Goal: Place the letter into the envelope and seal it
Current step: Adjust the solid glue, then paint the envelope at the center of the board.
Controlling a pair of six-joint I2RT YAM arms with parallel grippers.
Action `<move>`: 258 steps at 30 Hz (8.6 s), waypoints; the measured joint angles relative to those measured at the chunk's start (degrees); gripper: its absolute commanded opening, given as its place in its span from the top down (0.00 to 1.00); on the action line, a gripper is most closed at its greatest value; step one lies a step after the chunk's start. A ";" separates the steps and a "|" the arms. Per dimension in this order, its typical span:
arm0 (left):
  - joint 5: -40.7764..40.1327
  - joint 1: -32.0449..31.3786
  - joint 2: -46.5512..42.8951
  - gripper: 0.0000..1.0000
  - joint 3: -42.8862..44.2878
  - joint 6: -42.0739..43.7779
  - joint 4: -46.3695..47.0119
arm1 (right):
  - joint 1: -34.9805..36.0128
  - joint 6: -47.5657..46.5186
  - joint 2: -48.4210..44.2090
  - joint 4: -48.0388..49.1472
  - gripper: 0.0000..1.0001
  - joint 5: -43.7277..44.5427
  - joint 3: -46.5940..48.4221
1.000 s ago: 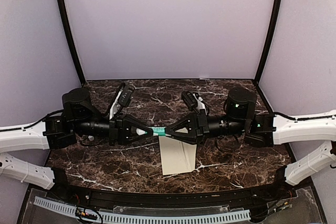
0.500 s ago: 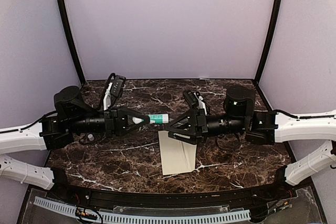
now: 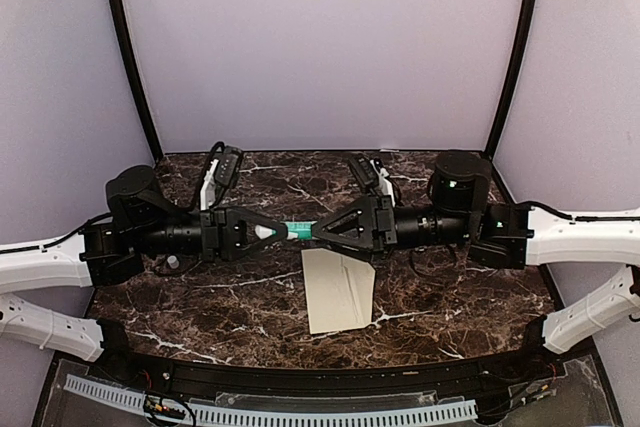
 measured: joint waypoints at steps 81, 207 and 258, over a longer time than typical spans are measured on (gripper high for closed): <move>-0.07 0.35 2.84 0.91 -1.01 -6.10 4.46 | 0.87 -2.01 2.43 -0.28 0.67 2.32 2.91; -1.53 9.73 57.22 0.94 23.58 22.25 -20.00 | 2.49 -8.79 31.93 -50.62 0.92 34.71 19.80; -0.26 9.81 57.70 0.96 23.87 21.46 -19.96 | -0.79 -7.32 36.04 -45.59 0.94 37.44 20.76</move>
